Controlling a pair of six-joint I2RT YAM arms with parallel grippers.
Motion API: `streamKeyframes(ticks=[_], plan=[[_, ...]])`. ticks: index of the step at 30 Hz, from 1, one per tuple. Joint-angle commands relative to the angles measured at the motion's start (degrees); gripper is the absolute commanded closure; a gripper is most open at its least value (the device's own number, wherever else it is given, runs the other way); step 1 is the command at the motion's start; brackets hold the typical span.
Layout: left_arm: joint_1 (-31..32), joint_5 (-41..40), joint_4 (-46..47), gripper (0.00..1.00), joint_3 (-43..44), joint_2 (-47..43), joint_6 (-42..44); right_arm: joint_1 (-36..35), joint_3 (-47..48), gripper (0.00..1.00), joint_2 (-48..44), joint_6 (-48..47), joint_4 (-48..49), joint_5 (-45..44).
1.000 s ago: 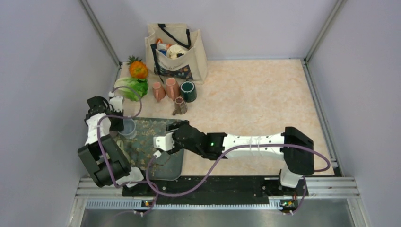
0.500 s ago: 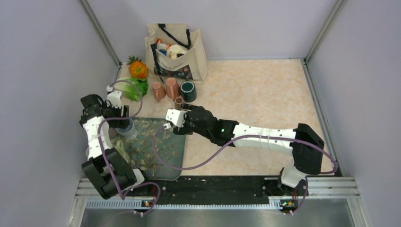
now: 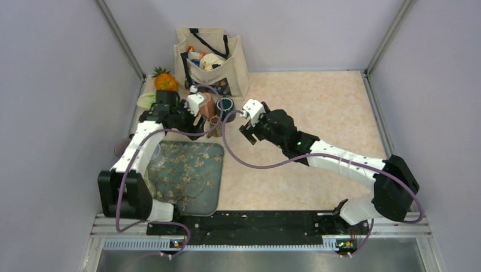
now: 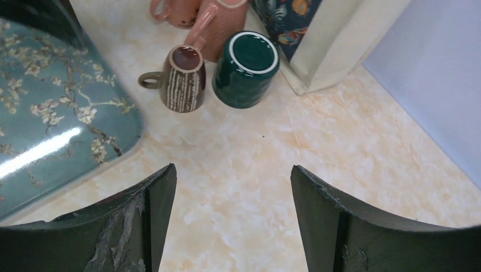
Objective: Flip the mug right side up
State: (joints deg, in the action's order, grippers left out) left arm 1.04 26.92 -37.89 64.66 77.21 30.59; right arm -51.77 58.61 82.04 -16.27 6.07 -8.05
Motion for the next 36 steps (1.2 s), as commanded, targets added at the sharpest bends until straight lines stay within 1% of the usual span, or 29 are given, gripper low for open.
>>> streamKeyframes(ticks=[1,4,7,12,16,19,20,22,23,24,25,28,32,35,36], plan=[[5.9,-6.0,5.1,0.25,3.0,10.8,-2.6,3.2,-4.3,0.27,-5.6,7.7,6.1,4.9],[9.1,-10.6,8.7,0.32,3.8,16.5,-2.0,4.7,-6.9,0.27,-7.5,9.0,6.7,4.9],[10.4,-13.3,10.8,0.34,4.9,20.4,-1.6,5.4,-8.9,0.26,-9.4,9.4,7.6,5.3],[10.9,-14.0,13.3,0.39,5.6,24.1,-2.3,5.9,-10.8,0.26,-11.4,9.7,8.9,5.9],[11.2,-14.0,13.6,0.47,5.6,26.4,-2.3,6.1,-11.1,0.26,-11.7,9.9,9.1,6.1],[11.4,-13.7,13.5,0.58,5.6,27.6,-2.4,6.3,-11.0,0.26,-11.9,9.9,9.1,6.0],[11.4,-13.5,13.5,0.61,5.7,27.9,-2.5,6.3,-10.9,0.26,-11.9,9.9,9.1,6.0],[11.4,-12.6,13.5,0.7,6.0,28.3,-3.0,6.5,-10.8,0.26,-12.0,10.1,9.1,6.1],[11.5,-11.9,13.4,0.78,6.2,28.4,-3.4,6.7,-10.7,0.26,-11.9,10.5,9.1,6.4],[11.6,-11.1,13.3,0.91,6.3,28.3,-3.9,7.0,-10.6,0.26,-11.9,11.1,9.1,6.7],[11.5,-10.5,12.9,1.0,6.7,28.3,-4.7,7.4,-10.6,0.26,-11.8,11.9,9.3,7.1],[11.4,-7.8,8.7,1.0,9.3,28.3,-6.9,8.3,-11.1,0.25,-11.6,14.7,10.2,7.8],[11.2,-1.3,4.3,1.0,11.1,24.9,-11.3,10.2,-12.9,0.18,-11.8,21.6,13.5,13.0],[11.1,8.4,0.8,1.0,12.8,20.1,-14.8,12.4,-14.7,0.13,-11.4,31.1,20.0,18.3],[11.1,11.7,-0.5,1.0,13.8,18.7,-16.2,13.0,-15.5,0.12,-10.8,36.9,23.3,20.4]])
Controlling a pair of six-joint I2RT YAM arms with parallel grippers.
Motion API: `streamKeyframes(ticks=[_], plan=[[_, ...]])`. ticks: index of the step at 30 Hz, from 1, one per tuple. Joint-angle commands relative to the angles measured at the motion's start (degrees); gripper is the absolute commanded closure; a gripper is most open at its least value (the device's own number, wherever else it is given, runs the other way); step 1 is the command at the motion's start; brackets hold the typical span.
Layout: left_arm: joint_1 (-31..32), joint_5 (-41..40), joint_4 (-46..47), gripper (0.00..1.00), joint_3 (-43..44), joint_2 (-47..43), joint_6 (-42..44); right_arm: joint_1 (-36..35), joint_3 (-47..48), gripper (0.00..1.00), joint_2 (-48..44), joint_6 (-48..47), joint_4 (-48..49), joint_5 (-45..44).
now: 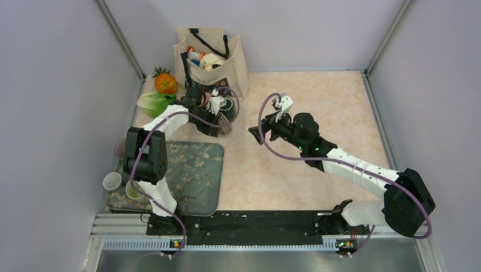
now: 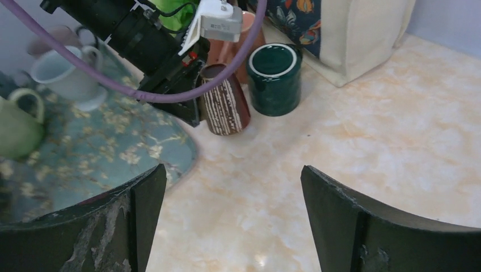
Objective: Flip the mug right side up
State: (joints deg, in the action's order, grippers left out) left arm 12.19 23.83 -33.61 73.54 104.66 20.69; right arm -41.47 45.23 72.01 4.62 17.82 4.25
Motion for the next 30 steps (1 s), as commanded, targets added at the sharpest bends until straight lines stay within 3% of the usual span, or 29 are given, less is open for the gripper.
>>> streamKeyframes(ticks=[1,6,15,20,22,27,29,30], plan=[[-0.1,17.8,-5.4,1.0,5.5,-9.8,-7.7,3.0,-2.6,0.08,-0.1,19.7,14.5,9.4],[0.0,28.0,-5.5,1.0,7.1,-15.4,-13.9,3.1,-2.8,0.06,4.7,33.4,27.5,13.6],[0.8,33.9,1.7,1.0,2.7,-23.2,-20.3,3.1,-0.5,0.32,12.4,47.2,47.2,18.5],[3.2,34.0,3.0,1.0,1.5,-24.1,-21.2,3.1,2.6,0.41,18.2,52.7,55.9,20.9],[4.4,35.0,2.9,1.0,0.7,-24.1,-19.6,3.0,3.3,0.53,19.5,53.7,58.6,20.2],[4.6,36.7,-0.7,1.0,0.0,-24.7,-14.8,4.0,2.6,1.0,17.8,51.1,57.7,15.6],[4.5,35.1,-3.4,0.98,0.6,-24.9,-11.4,4.2,2.5,1.0,16.8,48.5,54.5,14.3],[4.3,33.8,-5.2,0.85,1.1,-24.9,-9.9,4.2,2.5,1.0,16.2,46.7,52.1,14.0]])
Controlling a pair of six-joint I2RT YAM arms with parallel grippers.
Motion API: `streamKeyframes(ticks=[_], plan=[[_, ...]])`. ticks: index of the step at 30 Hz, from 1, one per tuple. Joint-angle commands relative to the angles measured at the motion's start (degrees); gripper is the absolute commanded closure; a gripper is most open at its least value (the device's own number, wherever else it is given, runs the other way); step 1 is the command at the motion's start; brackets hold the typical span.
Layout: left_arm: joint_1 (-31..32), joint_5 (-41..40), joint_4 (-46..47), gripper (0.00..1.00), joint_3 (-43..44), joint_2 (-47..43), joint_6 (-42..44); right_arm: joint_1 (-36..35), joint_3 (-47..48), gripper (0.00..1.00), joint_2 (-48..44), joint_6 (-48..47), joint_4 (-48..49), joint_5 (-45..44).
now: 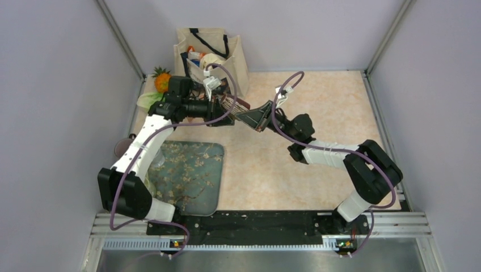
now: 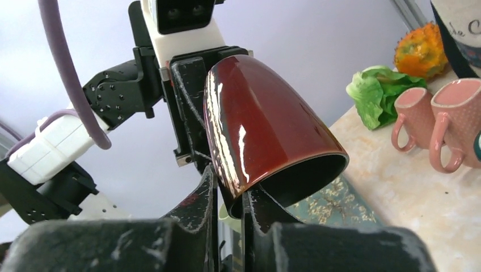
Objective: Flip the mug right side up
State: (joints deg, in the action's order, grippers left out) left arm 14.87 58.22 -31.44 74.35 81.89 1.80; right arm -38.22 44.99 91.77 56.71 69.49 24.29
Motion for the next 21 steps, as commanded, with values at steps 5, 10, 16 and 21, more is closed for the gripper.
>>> streamKeyframes(ticks=[5,10,16,21], plan=[[-1.7,-13.3,-12.9,0.04,1.5,-4.2,13.2,1.0,3.6,1.0,-8.0,-20.5,-17.3,-10.0],[-7.3,-23.3,-17.7,0.01,3.9,-6.9,14.9,-0.5,10.1,1.0,-9.1,-37.4,-36.0,-11.0],[-15.1,-42.0,-17.7,0.01,5.7,-7.8,11.9,-14.8,33.7,1.0,2.5,-79.1,-78.0,-14.7],[-21.8,-41.2,-19.7,0.01,6.3,-6.2,12.8,-24.6,44.1,1.0,12.9,-99.6,-96.1,-21.5]])
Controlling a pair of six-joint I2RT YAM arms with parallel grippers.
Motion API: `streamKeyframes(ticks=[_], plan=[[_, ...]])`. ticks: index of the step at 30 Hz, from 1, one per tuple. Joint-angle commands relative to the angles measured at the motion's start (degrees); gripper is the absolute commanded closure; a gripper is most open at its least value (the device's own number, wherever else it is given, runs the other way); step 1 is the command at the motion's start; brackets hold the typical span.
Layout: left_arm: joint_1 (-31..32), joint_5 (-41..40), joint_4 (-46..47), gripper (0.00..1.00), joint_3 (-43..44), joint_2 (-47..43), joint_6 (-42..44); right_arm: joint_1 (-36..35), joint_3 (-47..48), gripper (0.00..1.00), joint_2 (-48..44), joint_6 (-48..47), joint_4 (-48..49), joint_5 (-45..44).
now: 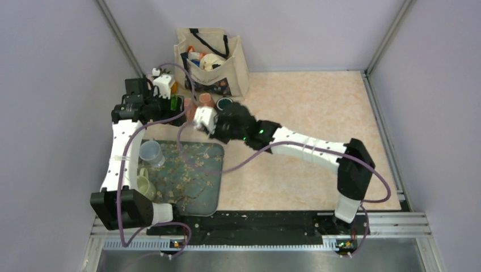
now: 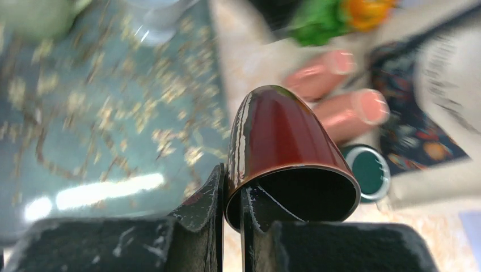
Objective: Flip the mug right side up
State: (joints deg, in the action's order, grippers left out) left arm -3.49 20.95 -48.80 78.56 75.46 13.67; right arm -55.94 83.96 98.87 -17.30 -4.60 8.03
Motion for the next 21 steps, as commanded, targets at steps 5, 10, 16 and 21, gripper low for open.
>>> streamKeyframes(ticks=[5,10,16,21], plan=[[-3.8,1.1,-4.7,0.01,0.4,0.5,4.6,-13.8,5.4,1.0,10.1,-40.0,-23.8,-14.5],[-0.5,7.4,-7.7,0.08,-2.5,-1.0,8.0,-18.5,8.2,1.0,15.5,-48.3,-25.6,-25.3],[11.5,-1.4,-7.1,0.08,-8.2,-2.9,9.2,-20.9,8.5,1.0,17.8,-51.4,-26.7,-30.0],[15.6,-2.0,-3.2,0.15,-12.3,-0.9,8.3,-21.8,8.6,1.0,18.1,-51.8,-26.7,-30.3]])
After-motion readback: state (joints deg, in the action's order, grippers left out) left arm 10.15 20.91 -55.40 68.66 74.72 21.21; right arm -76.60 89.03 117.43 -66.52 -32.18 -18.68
